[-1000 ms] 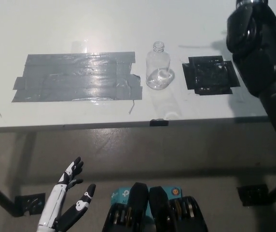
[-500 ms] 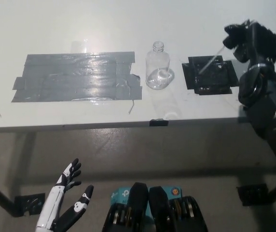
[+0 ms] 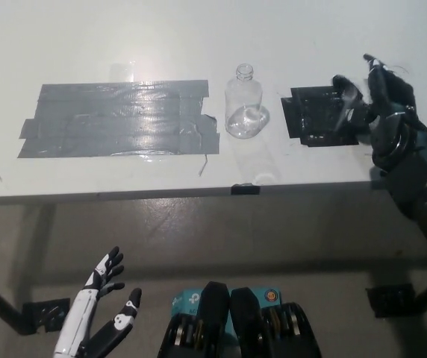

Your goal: The robot grabs the black lid of the spray bottle on the desk and places it on the black area of the desk

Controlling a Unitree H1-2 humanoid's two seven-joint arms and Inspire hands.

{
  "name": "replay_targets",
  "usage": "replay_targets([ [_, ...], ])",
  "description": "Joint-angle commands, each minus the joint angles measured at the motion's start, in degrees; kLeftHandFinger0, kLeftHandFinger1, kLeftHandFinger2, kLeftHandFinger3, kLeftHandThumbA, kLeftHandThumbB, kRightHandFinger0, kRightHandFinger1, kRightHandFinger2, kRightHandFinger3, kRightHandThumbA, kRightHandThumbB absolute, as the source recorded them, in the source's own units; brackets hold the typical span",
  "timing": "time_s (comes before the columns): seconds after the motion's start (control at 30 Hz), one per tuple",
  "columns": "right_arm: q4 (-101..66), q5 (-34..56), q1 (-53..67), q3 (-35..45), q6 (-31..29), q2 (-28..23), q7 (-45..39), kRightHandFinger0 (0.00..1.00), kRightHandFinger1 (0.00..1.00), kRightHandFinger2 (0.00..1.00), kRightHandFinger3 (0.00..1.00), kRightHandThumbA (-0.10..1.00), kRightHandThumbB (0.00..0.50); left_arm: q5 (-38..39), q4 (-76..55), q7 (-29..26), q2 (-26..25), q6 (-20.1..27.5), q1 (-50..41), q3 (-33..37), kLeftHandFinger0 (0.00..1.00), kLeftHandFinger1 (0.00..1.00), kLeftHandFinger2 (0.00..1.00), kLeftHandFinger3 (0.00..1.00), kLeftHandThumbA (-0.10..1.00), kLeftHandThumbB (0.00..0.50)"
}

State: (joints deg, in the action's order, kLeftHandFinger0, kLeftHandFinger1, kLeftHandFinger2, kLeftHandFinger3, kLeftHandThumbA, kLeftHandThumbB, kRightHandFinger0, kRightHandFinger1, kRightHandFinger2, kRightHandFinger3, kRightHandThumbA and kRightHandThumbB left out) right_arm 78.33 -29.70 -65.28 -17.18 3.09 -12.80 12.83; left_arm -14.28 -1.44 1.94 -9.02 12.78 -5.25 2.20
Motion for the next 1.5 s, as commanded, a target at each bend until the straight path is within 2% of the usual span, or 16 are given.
replay_targets([
  [0.0, -0.7, -0.3, -5.6, -2.3, 1.4, -1.7, -7.5, 1.0, 1.0, 1.0, 1.0, 0.69, 0.484, 0.5, -0.5, -0.9, -0.6, 1.5, 0.1, -0.7, 0.83, 0.92, 1.0, 1.0, 0.49, 0.004],
  [0.07, -0.8, -0.2, -6.4, -3.1, 2.2, -1.9, -9.5, 1.0, 1.0, 1.0, 1.0, 0.67, 0.5, 0.2, -0.2, -0.9, -0.8, 1.2, 0.4, -0.8, 0.83, 0.91, 1.0, 1.0, 0.46, 0.0],
  [0.33, -2.2, 0.7, -7.4, -3.9, 2.9, -3.0, -13.6, 1.0, 1.0, 1.0, 1.0, 0.61, 0.5, -0.1, -0.1, -0.9, -1.1, 1.3, 0.5, -0.8, 0.86, 0.92, 1.0, 1.0, 0.31, 0.003],
  [0.67, -13.8, 1.3, -6.7, -2.2, 3.7, -5.3, -14.2, 1.0, 1.0, 1.0, 1.0, 0.65, 0.5, 0.1, -0.1, -0.9, -1.0, 1.5, 0.9, -0.9, 0.86, 0.92, 1.0, 1.0, 0.26, 0.002],
  [0.77, -32.2, 1.1, -2.2, -0.3, 6.9, -8.4, -17.0, 1.0, 1.0, 1.0, 1.0, 0.7, 0.464, 0.0, 0.0, -0.8, -0.9, 1.7, 1.7, -0.8, 0.86, 0.92, 1.0, 1.0, 0.32, 0.007],
  [0.83, -45.6, 1.0, 0.9, 1.4, 9.5, -10.5, -18.7, 1.0, 1.0, 1.0, 1.0, 0.74, 0.479, -0.1, 0.3, -0.8, -0.7, 1.5, 2.5, -0.6, 0.9, 0.95, 1.0, 1.0, 0.45, 0.013],
  [0.9, -54.1, 1.6, 2.8, 3.3, 10.1, -11.7, -19.3, 1.0, 1.0, 1.0, 1.0, 0.73, 0.474, 0.2, 0.9, -0.8, -0.4, 1.7, 3.4, -0.5, 0.92, 0.96, 1.0, 1.0, 0.52, 0.021],
  [0.93, -61.6, 2.3, 4.9, 4.6, 10.7, -12.4, -20.4, 1.0, 1.0, 1.0, 1.0, 0.74, 0.459, 0.2, 0.9, -1.0, -0.3, 1.8, 3.5, -0.5, 0.93, 0.97, 1.0, 1.0, 0.62, 0.03],
  [1.0, -74.2, 4.4, 9.1, 7.1, 13.1, -13.4, -23.1, 1.0, 1.0, 1.0, 1.0, 0.8, 0.438, 0.6, 0.6, -0.6, -0.2, 1.5, 3.6, -0.3, 1.0, 1.0, 1.0, 1.0, 0.72, 0.032],
  [1.03, -81.8, 4.9, 11.6, 8.2, 14.7, -13.9, -24.4, 1.0, 1.0, 1.0, 1.0, 0.85, 0.444, 0.5, 0.4, -0.5, -0.4, 1.3, 4.0, -0.4, 1.0, 1.0, 1.0, 1.0, 0.82, 0.047],
  [1.1, -88.6, 5.1, 14.2, 9.2, 15.8, -14.1, -25.1, 1.0, 1.0, 1.0, 1.0, 0.86, 0.431, 0.6, 0.1, -0.3, -0.6, 0.7, 4.3, -0.5, 1.0, 1.0, 1.0, 1.0, 0.89, 0.063],
  [1.13, -95.0, 6.8, 17.8, 10.6, 15.2, -13.9, -24.7, 1.0, 1.0, 1.0, 1.0, 0.81, 0.395, 1.1, 0.1, -0.2, -0.7, 0.6, 4.5, -0.7, 1.0, 1.0, 1.0, 1.0, 1.0, 0.103],
  [1.23, -107.4, 8.2, 25.8, 13.0, 15.1, -13.3, -23.8, 1.0, 1.0, 1.0, 1.0, 0.83, 0.372, 2.6, 0.7, 0.4, -0.5, 0.1, 6.1, -0.9, 1.0, 1.0, 1.0, 1.0, 1.0, 0.143],
  [1.3, -113.1, 8.5, 30.1, 13.4, 14.6, -12.8, -23.3, 1.0, 1.0, 1.0, 1.0, 0.84, 0.334, 3.1, 1.4, 0.6, -0.4, 0.3, 7.5, -0.8, 1.0, 1.0, 1.0, 1.0, 1.0, 0.168],
  [1.4, -117.5, 11.3, 37.2, 13.8, 12.4, -10.9, -21.2, 1.0, 1.0, 1.0, 1.0, 0.84, 0.334, 3.1, 1.6, 0.6, -0.3, 0.1, 8.5, -0.7, 1.0, 1.0, 1.0, 1.0, 1.0, 0.169],
  [1.47, -118.9, 13.1, 41.0, 13.5, 11.4, -9.6, -20.2, 1.0, 1.0, 1.0, 1.0, 0.8, 0.322, 2.6, 0.9, 0.8, -0.3, -1.0, 8.6, -0.6, 1.0, 1.0, 1.0, 1.0, 1.0, 0.195],
])
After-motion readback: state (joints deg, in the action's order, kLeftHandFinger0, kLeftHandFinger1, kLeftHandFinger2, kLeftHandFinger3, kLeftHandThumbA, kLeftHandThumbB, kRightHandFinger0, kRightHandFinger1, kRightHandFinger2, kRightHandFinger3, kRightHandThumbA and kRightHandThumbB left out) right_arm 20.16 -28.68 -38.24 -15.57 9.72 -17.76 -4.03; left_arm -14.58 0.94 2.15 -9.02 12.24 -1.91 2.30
